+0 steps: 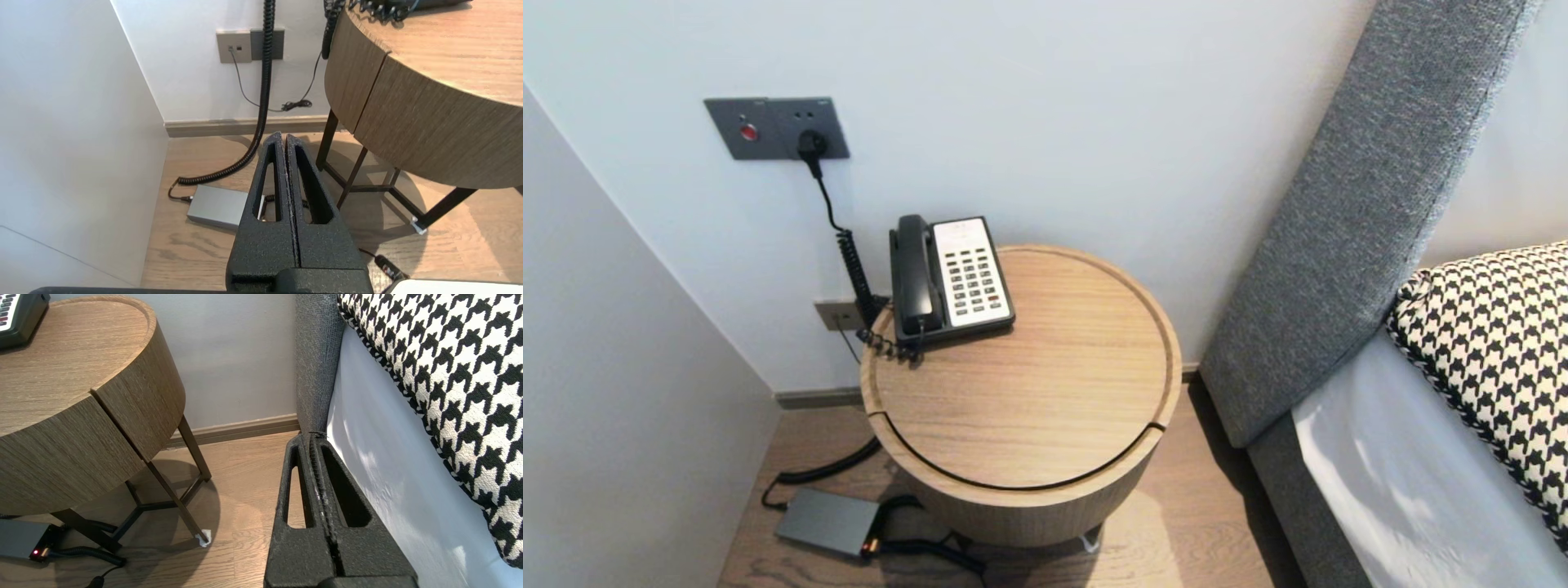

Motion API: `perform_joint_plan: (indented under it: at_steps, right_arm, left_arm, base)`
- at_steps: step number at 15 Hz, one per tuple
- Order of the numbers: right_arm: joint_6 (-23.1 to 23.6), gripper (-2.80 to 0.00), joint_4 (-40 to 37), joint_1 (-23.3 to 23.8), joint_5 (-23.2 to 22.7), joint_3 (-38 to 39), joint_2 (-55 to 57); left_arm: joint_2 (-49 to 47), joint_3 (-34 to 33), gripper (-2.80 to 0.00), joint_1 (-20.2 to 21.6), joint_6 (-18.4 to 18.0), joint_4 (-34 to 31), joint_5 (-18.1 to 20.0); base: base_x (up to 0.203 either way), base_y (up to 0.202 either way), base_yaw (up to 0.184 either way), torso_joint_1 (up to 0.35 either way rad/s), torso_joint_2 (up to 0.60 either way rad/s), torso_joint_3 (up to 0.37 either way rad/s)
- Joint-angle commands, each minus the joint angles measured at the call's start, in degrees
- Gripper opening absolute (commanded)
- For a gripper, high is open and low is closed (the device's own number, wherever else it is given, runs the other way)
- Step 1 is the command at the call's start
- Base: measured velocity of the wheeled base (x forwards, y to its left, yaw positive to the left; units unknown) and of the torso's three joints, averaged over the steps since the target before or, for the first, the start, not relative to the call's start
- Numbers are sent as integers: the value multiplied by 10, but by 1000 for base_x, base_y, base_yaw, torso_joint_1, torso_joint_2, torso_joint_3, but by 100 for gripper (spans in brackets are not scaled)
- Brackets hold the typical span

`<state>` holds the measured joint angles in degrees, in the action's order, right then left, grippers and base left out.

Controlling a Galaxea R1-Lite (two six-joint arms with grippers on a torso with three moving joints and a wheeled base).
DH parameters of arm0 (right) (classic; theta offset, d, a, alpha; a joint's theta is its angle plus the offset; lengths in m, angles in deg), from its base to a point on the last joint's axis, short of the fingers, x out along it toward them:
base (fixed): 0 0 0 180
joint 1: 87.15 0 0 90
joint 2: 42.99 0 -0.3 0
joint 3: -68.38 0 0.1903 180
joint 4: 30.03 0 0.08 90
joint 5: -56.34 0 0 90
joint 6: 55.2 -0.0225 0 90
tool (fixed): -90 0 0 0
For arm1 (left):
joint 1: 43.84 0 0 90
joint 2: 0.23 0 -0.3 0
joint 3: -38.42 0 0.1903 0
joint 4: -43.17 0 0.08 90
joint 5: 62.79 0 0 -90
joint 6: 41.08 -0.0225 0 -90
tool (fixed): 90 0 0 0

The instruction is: Open the nightstand drawer

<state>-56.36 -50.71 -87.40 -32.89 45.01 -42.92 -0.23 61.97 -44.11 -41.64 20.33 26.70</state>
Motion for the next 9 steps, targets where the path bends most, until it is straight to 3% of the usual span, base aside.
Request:
perform_joint_plan:
  at_steps: [1, 5, 9]
  right_arm:
    - [0, -280, 0, 0, 0, 14, 0]
    - [-1, -280, 0, 0, 0, 14, 0]
    - [0, -280, 0, 0, 0, 14, 0]
  left_arm:
    - [-1, 8, -280, 0, -2, -31, 0]
    - [-36, 89, -280, 0, -6, -106, -4]
    - [-141, 166, -280, 0, -5, -120, -1]
  base:
    - [0, 0, 0, 0, 0, 0]
    - [0, 0, 0, 0, 0, 0]
    - [0, 0, 0, 0, 0, 0]
